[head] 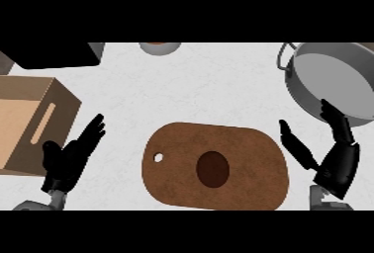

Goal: Pick the cupcake from the cutting board and place it in the pot

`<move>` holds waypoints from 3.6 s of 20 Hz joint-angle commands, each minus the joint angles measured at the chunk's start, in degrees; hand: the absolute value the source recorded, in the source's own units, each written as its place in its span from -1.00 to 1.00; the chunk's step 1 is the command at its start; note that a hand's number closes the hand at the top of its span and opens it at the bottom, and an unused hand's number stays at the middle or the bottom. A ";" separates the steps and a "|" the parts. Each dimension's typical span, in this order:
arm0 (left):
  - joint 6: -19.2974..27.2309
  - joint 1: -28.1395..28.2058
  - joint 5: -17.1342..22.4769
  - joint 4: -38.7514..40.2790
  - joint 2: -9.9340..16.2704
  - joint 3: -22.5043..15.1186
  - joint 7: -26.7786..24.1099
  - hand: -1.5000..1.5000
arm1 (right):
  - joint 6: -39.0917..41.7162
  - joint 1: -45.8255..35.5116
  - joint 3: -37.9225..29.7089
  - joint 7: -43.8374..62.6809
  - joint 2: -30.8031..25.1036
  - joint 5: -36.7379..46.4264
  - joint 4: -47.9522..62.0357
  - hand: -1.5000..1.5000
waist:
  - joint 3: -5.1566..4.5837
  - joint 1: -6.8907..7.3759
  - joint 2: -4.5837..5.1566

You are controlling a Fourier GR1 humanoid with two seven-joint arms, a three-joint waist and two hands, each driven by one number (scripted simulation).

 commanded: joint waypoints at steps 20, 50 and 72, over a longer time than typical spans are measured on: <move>-2.91 -2.20 -2.39 3.04 -4.63 -4.79 -0.36 0.00 | -2.95 8.55 26.38 59.08 7.06 34.52 -11.78 -1.00 | 0.54 4.58 0.66; -5.80 -6.61 -5.38 9.11 -8.42 -0.11 0.47 0.00 | -26.30 8.01 39.98 53.92 7.06 30.81 -3.08 -1.00 | 0.80 4.62 0.67; -8.65 -6.76 -7.58 7.94 -10.56 3.30 1.88 0.00 | -43.14 -1.66 44.96 19.88 3.27 -9.53 15.19 1.00 | 0.96 4.94 0.73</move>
